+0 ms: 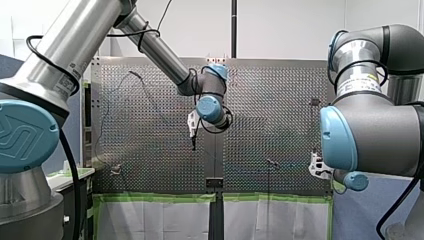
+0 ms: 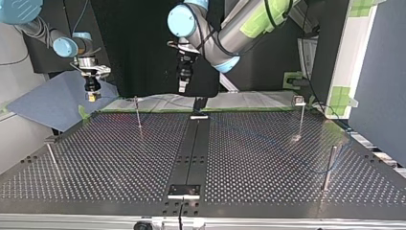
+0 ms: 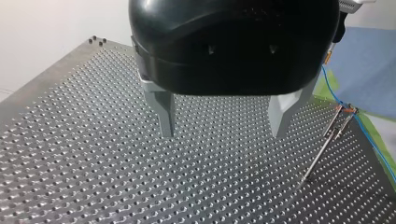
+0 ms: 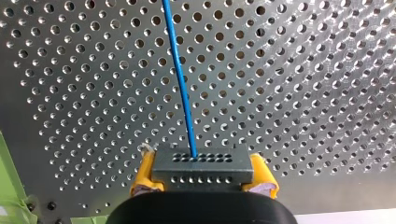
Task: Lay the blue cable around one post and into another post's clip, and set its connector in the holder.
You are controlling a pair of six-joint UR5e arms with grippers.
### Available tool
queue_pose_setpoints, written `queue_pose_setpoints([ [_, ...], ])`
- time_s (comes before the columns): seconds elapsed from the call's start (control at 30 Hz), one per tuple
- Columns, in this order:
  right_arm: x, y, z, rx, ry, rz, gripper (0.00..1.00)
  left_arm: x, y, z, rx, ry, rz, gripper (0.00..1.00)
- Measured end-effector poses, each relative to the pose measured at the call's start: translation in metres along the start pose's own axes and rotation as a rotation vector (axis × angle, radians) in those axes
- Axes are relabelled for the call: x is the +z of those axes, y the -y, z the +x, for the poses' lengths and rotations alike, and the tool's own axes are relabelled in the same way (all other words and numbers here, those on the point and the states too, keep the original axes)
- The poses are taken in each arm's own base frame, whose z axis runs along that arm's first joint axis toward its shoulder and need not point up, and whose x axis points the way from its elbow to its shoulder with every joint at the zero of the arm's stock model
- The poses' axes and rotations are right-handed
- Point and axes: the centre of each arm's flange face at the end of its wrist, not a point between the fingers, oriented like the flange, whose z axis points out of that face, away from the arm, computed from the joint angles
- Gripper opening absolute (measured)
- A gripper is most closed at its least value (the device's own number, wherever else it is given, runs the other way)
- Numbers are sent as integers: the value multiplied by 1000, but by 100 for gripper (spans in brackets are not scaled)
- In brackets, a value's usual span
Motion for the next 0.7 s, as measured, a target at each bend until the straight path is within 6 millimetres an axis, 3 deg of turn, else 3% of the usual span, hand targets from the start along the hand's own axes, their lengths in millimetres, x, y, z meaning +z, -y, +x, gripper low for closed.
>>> queue_pose_setpoints([
  [0.7, 1, 2, 0, 1, 1, 3, 0, -47, -31, -35, -114, 108, 46, 100],
])
